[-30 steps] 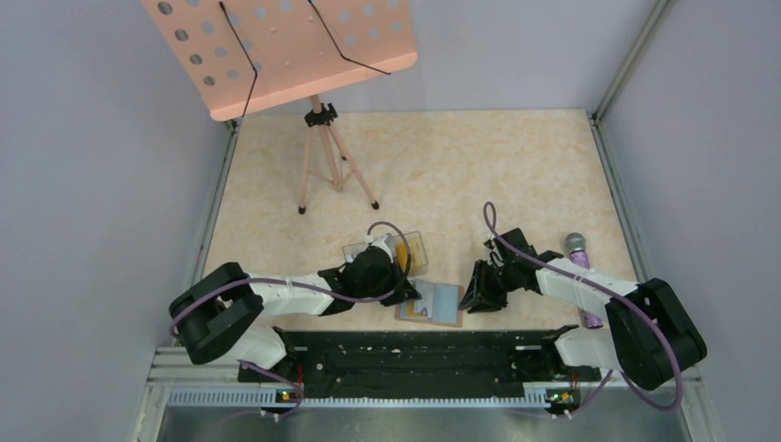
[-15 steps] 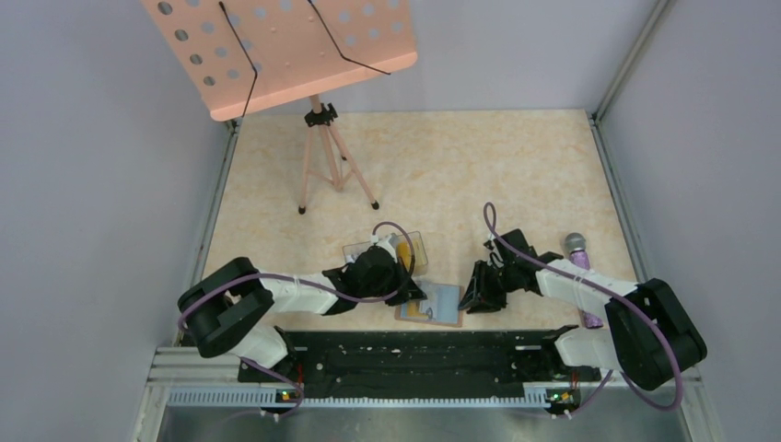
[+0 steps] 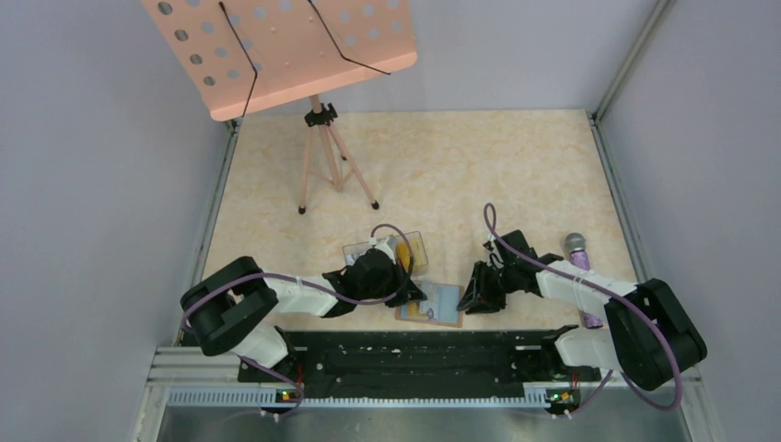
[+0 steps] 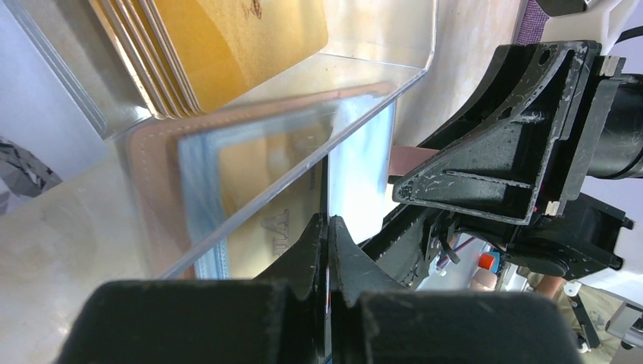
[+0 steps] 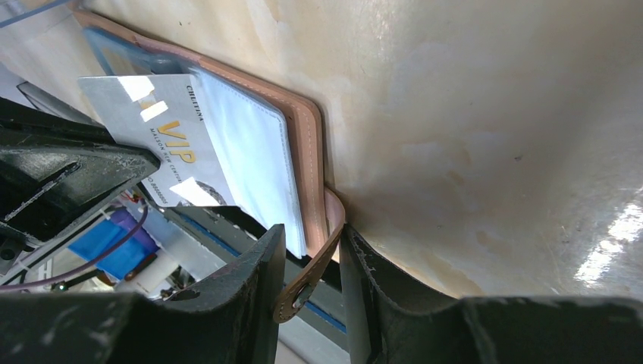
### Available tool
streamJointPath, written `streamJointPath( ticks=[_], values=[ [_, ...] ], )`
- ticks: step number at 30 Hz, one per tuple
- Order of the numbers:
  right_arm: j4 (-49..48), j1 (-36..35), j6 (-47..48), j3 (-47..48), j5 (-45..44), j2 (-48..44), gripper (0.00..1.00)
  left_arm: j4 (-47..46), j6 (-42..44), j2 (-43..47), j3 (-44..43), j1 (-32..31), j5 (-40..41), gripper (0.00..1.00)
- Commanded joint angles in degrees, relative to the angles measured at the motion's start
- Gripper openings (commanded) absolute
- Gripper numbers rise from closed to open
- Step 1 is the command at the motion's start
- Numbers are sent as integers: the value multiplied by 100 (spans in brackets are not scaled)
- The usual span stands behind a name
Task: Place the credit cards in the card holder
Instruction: Insert the credit card into the card holder.
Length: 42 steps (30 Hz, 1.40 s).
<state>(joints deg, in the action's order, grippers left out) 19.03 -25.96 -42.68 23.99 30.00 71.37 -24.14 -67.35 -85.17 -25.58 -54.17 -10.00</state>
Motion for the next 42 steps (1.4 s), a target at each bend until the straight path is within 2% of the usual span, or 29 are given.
streamJointPath(
  ticks=[1, 11, 26, 36, 40, 42],
  values=[
    [24, 36, 67, -215, -374, 67, 33, -170, -16, -285, 73, -58, -73, 0],
    [-7, 37, 54, -228, -346, 53, 33, 51, -22, -576, -109, -168, -198, 0],
    [-47, 33, 55, -289, -331, 60, 33, 908, -74, 6, -49, -252, 125, 0],
    [-69, 36, 54, -276, -291, 61, 33, 673, 14, -620, -441, -342, -153, 0],
    [-68, 38, 58, -288, -284, 48, 33, 1113, 65, -641, -658, -403, -28, 0],
    [-62, 30, 51, -290, -276, 37, 33, 1478, 164, -557, -771, -434, 133, 5]
  ],
)
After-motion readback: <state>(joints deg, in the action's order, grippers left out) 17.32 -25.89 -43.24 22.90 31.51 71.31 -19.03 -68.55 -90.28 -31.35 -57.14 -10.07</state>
